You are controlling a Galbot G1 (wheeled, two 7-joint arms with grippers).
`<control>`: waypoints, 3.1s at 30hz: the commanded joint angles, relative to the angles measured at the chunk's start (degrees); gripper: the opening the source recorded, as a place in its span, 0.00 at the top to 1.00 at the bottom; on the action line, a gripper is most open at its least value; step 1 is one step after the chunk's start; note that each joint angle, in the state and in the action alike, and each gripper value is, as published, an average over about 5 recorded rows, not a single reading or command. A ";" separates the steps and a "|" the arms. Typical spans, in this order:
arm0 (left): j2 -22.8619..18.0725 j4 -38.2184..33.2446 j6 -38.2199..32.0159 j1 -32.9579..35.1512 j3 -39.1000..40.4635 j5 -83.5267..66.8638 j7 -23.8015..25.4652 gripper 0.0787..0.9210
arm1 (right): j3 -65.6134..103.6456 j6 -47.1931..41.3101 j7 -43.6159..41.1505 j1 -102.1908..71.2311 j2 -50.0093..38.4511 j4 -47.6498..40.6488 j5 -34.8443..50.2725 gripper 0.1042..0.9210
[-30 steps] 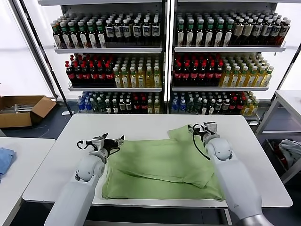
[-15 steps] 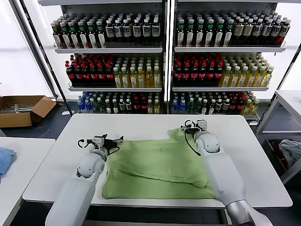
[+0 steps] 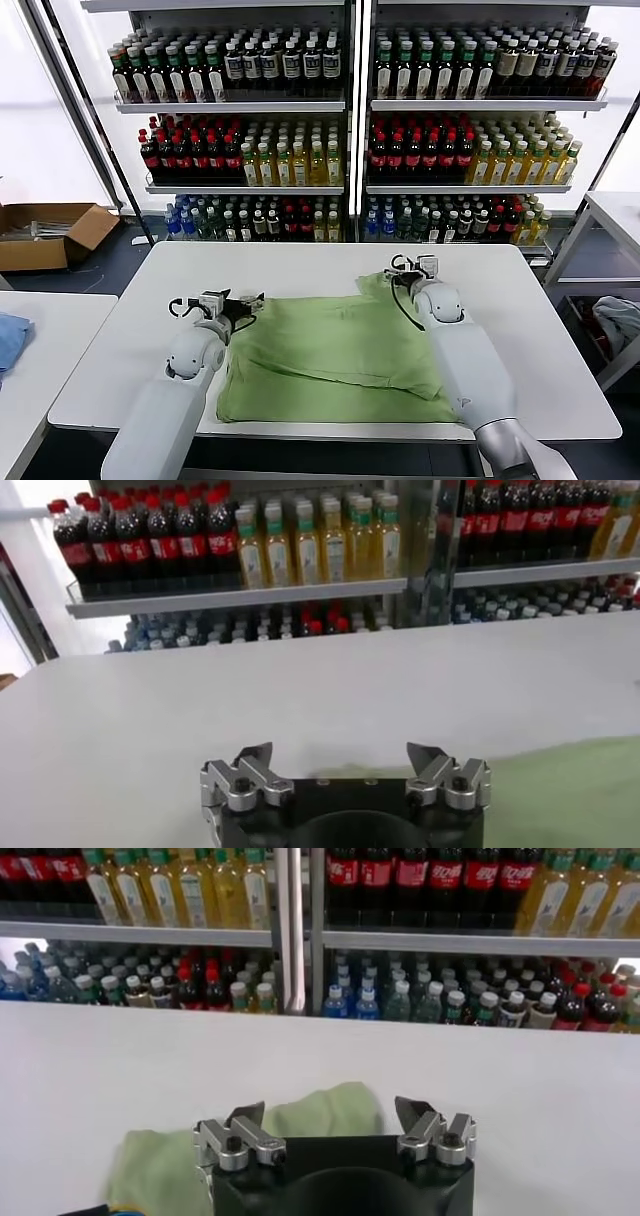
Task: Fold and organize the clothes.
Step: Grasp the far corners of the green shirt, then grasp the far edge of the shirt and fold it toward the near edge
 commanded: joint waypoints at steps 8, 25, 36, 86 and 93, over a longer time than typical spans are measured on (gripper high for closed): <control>0.11 1.35 0.11 -0.01 -0.13 -0.08 0.08 0.18 | 0.25 0.79 0.64 0.19 1.10 -1.94 -0.83 0.15; -0.49 1.27 0.25 1.67 0.19 -0.40 1.18 0.76 | -0.31 0.15 1.58 -1.45 -0.23 0.91 -0.87 0.73; -0.17 -2.00 -4.86 3.35 0.25 1.92 3.53 0.99 | -0.68 0.58 2.22 -5.64 -2.27 8.67 0.84 1.00; -1.53 -26.66 -11.90 29.84 -6.01 9.37 2.78 0.99 | 14.67 1.30 12.69 -53.28 -3.24 59.59 -0.23 1.00; -1.95 -26.05 -12.11 30.84 -6.16 10.86 2.86 0.99 | 14.94 2.06 12.84 -56.04 -3.30 59.40 -0.68 1.00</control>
